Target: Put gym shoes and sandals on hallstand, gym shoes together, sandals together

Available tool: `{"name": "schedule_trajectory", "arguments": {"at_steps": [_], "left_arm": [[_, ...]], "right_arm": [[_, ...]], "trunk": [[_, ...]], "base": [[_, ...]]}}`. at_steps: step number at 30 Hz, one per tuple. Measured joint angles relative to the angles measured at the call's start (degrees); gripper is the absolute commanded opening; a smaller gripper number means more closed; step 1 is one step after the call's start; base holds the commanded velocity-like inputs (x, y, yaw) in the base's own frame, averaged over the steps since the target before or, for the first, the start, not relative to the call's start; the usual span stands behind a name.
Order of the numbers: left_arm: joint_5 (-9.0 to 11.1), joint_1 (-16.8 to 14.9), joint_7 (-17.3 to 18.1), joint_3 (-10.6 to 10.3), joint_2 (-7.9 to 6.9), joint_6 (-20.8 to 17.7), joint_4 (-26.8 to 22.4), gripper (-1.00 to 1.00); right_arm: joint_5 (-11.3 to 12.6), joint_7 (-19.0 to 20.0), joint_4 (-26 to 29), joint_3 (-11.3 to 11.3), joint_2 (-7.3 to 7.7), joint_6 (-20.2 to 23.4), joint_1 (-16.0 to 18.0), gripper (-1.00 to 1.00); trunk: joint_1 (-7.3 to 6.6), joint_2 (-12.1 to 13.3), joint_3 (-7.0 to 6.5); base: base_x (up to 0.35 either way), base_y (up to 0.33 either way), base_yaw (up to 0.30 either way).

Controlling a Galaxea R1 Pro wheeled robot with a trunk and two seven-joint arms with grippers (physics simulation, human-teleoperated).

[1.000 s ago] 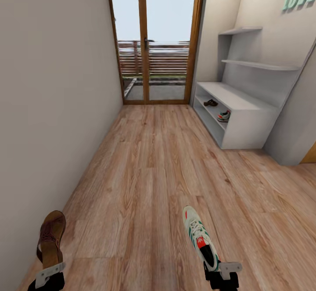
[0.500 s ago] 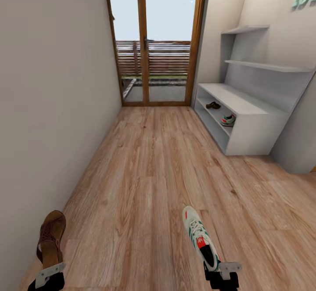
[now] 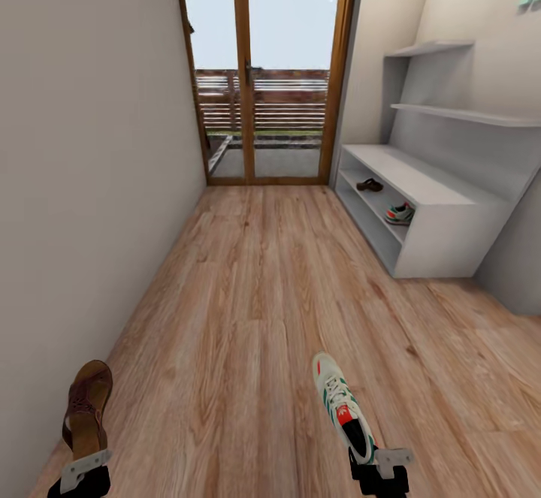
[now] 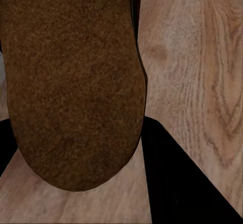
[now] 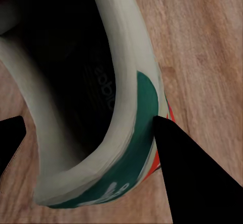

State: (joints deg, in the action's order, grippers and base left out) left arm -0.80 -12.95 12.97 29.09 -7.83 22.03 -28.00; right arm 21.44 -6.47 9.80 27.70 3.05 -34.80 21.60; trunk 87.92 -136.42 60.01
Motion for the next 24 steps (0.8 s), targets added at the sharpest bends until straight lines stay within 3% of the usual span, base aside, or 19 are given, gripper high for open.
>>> {"name": "schedule_trajectory", "arguments": {"at_steps": [24], "left_arm": [[0.0, 0.0, 0.0, 0.0, 0.03, 0.0, 0.0, -1.00]], "right_arm": [[0.0, 0.0, 0.0, -0.1, -0.09, 0.0, 0.0, -1.00]], "trunk": [[0.00, 0.0, 0.00]], "base": [[0.338, 0.000, 0.000]]}}
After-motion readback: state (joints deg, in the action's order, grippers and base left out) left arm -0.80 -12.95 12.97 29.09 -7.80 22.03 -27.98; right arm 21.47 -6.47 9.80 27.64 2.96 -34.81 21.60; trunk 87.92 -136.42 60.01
